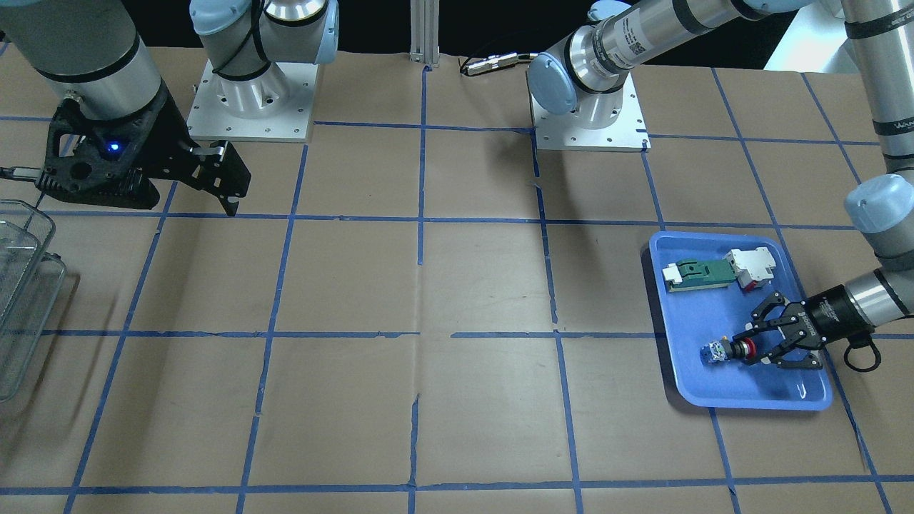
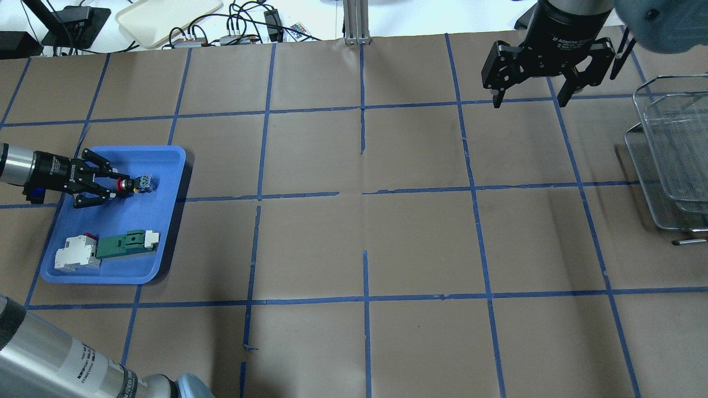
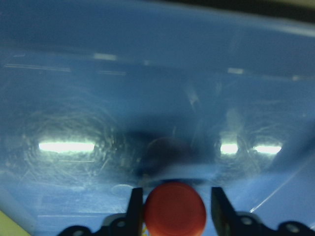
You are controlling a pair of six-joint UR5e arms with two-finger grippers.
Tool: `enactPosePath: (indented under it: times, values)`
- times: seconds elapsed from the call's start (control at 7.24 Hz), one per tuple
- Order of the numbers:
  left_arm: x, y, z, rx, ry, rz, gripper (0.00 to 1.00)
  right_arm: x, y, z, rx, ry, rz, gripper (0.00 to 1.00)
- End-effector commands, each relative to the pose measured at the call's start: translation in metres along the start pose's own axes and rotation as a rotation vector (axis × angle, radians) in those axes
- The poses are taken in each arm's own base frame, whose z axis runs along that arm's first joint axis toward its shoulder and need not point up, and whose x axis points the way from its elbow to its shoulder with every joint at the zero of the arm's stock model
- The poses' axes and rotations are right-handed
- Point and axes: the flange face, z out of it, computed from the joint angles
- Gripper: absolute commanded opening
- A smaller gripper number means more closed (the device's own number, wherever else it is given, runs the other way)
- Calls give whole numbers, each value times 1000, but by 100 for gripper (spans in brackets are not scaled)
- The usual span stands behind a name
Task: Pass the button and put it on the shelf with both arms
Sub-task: 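Lift the red push button with the left gripper toward the right gripper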
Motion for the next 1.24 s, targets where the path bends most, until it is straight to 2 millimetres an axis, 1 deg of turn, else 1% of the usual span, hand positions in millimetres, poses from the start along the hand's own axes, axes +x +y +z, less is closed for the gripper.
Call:
enactPosePath:
  times: [0.0, 0.28, 0.41, 0.55, 0.69, 0.83, 0.97, 1.11]
  values:
    - [0, 6, -4, -3, 2, 2, 0, 1, 0, 0, 1, 0, -5, 100]
    - [2, 32, -22, 12, 10, 37, 0, 6, -2, -2, 5, 2, 4, 100]
    - [3, 65, -32, 11, -5, 86, 0, 9, -2, -3, 3, -4, 8, 100]
    - [7, 118, -32, 10, -36, 139, 0, 9, -2, -5, 6, -2, 9, 100]
    - [4, 164, -27, -5, -65, 177, 0, 10, 1, -12, 21, -3, 12, 100]
    - [5, 212, -18, -12, -74, 231, 0, 13, 5, -17, 22, 11, 11, 100]
    - [2, 263, 0, -53, -79, 239, 0, 7, 9, -18, 25, -4, -17, 100]
    - [-6, 303, 13, -115, -65, 222, 0, 5, 7, -21, 36, -22, -96, 100]
